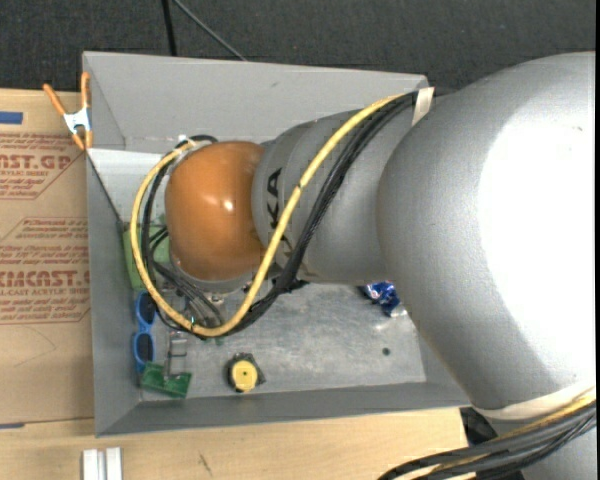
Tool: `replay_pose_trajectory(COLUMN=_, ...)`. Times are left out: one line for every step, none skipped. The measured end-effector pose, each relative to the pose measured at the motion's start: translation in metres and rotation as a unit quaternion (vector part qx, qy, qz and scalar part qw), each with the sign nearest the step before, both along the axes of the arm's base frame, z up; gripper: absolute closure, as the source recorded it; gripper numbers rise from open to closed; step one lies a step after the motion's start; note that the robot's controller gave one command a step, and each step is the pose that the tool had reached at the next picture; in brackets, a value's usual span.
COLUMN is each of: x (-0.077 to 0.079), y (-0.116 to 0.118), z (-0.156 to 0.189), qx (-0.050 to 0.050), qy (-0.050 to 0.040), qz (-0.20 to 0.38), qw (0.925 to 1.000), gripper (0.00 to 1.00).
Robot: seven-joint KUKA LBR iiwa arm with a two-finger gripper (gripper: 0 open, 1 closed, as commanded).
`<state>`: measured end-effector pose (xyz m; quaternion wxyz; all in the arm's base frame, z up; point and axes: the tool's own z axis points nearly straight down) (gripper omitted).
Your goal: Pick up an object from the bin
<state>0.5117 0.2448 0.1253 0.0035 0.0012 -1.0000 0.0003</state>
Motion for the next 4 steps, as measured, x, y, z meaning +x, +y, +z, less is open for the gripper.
replay_pose_trajectory(x=-0.007, y=-0.001, z=-0.051, qx=0.001, qy=-0.0018, qz=0.227, qw=0.9740, gripper=0.00)
replay_pose_trajectory(x=-0.006, y=-0.001, z=-0.049, qx=0.002, qy=-0.0025, qz=0.226, qw=0.9740, gripper=1.00)
replay_pose_trajectory(x=0.002, y=-0.010, z=0.049, qx=0.002, qy=-0.0083, qz=0.201, qw=0.9795, gripper=1.00)
replay_pose_trajectory(x=-0.005, y=-0.022, z=0.091, qx=0.002, qy=-0.0064, qz=0.180, qw=0.9836, gripper=1.00)
